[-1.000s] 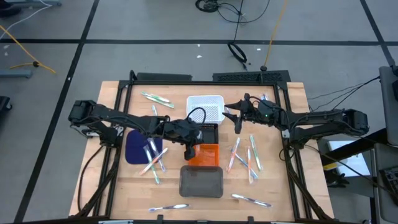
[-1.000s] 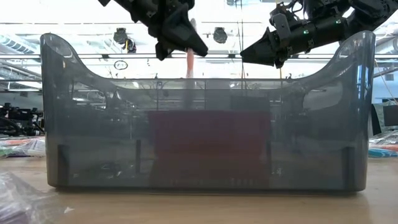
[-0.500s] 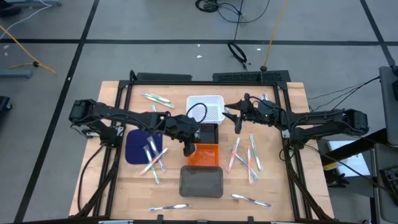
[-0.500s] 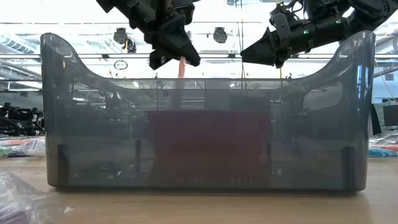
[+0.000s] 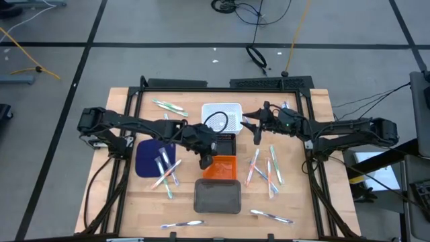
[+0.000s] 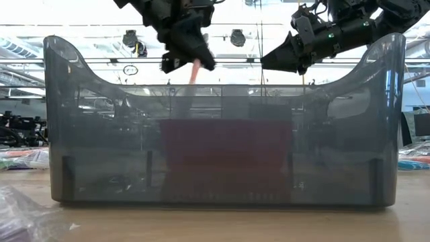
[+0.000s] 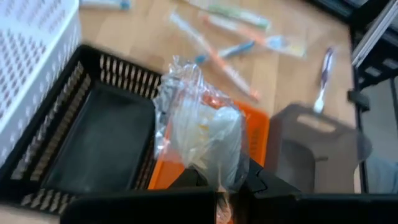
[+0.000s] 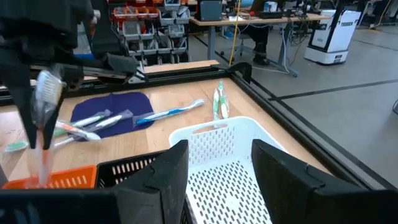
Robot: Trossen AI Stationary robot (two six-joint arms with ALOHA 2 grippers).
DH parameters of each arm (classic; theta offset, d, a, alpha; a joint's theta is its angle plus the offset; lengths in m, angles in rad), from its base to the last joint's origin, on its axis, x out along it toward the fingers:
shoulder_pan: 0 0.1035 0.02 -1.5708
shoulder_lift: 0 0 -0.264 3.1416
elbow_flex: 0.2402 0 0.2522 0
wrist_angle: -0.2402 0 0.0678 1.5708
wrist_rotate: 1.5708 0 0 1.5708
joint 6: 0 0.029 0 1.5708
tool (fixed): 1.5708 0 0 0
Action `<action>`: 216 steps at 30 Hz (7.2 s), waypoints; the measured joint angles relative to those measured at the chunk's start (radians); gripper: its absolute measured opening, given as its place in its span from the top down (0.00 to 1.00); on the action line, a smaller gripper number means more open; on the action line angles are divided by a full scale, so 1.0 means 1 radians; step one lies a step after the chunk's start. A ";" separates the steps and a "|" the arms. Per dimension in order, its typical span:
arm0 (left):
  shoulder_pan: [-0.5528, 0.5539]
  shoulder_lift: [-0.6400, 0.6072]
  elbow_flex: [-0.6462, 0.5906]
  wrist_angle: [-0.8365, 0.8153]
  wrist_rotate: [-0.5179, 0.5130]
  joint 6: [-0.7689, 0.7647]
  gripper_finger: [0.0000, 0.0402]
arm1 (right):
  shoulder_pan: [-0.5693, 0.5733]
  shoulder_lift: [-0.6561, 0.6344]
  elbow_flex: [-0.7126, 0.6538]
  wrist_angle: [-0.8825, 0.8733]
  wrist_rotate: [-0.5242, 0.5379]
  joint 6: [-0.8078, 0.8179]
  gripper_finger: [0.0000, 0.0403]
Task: Pick & Place Toothbrushes
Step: Put the top orange toothbrush into the orange bin, then put the top middle blue toothbrush into the black bin
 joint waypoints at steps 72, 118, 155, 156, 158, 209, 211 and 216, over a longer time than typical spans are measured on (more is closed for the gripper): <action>-0.023 0.098 -0.001 0.225 0.031 0.147 0.59 | 0.043 0.000 0.000 -0.423 0.168 0.184 0.59; -0.022 0.097 -0.001 0.330 -0.030 0.217 0.59 | 0.007 0.311 -0.127 -0.303 0.304 0.416 0.98; 0.003 0.097 -0.001 0.707 -0.170 0.207 0.59 | 0.196 -0.219 -0.127 0.014 0.207 0.052 0.98; 0.006 0.097 -0.001 0.736 -0.169 0.209 0.59 | 0.207 -0.219 -0.127 0.024 0.208 0.041 0.98; 0.012 0.096 -0.001 0.777 -0.170 0.213 0.59 | 0.227 -0.218 -0.127 0.045 0.208 0.026 0.98; 0.026 -0.001 -0.002 0.701 -0.157 0.319 0.99 | 0.361 -0.191 -0.127 0.113 0.241 -0.067 0.80; 0.012 -0.033 -0.002 0.613 -0.150 0.311 0.99 | 0.354 -0.192 -0.127 0.093 0.241 -0.068 0.76; -0.045 -0.076 -0.002 0.437 -0.167 0.279 0.99 | 0.333 -0.192 -0.127 0.076 0.238 -0.060 0.70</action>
